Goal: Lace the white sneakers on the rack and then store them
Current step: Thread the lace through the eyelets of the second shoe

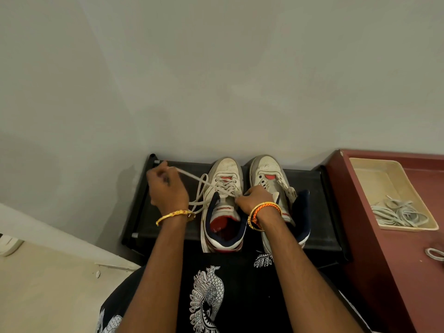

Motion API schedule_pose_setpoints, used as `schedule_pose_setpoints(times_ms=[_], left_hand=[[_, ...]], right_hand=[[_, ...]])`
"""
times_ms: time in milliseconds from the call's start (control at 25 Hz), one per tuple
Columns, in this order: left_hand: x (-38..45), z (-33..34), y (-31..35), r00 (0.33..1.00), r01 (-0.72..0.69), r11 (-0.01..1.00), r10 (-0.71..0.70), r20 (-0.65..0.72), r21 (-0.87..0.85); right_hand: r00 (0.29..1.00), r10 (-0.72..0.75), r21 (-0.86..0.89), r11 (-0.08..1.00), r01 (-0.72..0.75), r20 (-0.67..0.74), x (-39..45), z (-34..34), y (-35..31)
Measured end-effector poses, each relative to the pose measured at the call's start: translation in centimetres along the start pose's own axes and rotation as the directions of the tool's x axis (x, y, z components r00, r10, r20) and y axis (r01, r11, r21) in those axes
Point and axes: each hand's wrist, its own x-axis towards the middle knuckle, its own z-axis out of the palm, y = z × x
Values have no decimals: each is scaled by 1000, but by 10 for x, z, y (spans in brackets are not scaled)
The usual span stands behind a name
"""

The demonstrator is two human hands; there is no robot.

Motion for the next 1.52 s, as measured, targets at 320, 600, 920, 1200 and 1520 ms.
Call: schedule_pose_setpoints(times_ms=[320,600,920,1200,1520], left_hand=[[-16,11,-23,802,-375,708,-75,592,598],[-37,32,-32,752,-611,383,9,659,693],[-12,7,-4,960,-280,694,221,174,663],[-5,-22,-5,987,-89,721,-27,156,687],[-29,5,-30,833,-221,637,-271,482,739]], right_hand=[[1000,-5,-8,1000,5,-14,-3,1,-1],[997,-9,-36,999,6,-74,-10,4,0],[996,3,-36,999,-6,-89,-14,6,0],[911,-361,-176,928,329,-200,-18,8,-9],[857,-513,-585,707,398,-37,-16,19,-19]])
